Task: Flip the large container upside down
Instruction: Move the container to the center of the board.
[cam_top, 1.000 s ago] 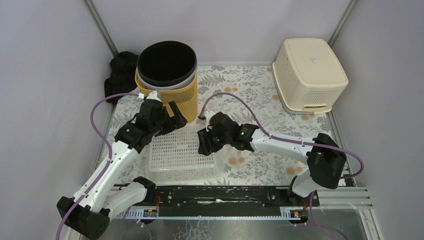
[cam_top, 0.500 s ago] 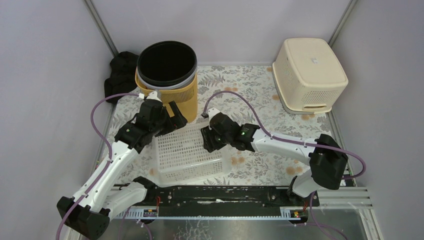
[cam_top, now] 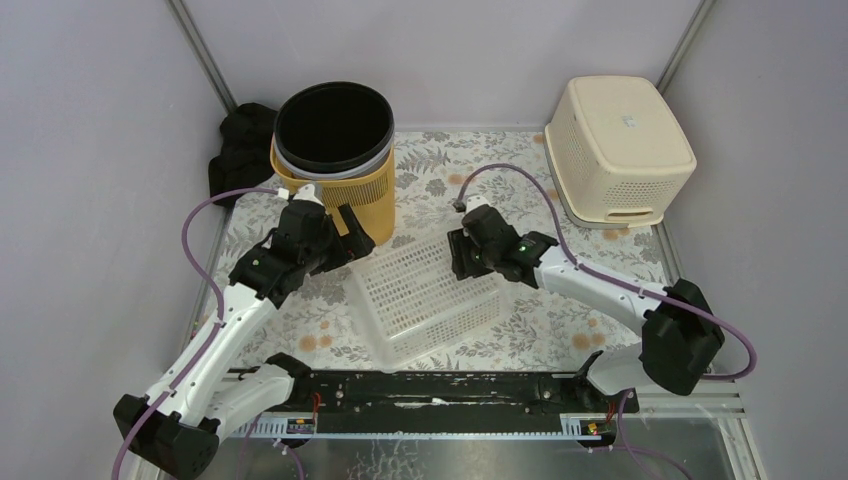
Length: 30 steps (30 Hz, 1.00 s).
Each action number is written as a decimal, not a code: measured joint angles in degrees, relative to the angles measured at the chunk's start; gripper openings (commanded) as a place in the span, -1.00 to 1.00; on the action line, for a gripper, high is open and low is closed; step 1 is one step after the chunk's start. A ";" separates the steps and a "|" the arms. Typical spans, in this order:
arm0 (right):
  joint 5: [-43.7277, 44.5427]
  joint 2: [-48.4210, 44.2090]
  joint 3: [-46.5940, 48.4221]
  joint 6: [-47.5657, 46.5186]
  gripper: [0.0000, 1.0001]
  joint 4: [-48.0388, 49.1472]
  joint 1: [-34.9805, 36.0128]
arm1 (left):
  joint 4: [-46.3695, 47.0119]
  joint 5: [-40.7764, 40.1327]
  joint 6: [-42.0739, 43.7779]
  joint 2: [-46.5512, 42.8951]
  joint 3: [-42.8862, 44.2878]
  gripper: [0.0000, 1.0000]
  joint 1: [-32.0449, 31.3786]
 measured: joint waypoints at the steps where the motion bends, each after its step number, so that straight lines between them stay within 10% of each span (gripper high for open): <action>1: 0.00 -0.59 -0.48 -0.07 0.14 -0.20 -0.87 | 0.02 0.15 0.00 -0.02 -0.07 1.00 0.00; 15: -0.04 -4.35 -3.02 -0.07 0.20 -3.02 -21.35 | 0.68 2.56 0.11 -0.81 -0.68 1.00 0.00; 30: -4.87 -11.17 -0.13 0.85 0.39 -10.23 -23.65 | 0.74 2.99 0.13 -1.25 -1.03 1.00 0.00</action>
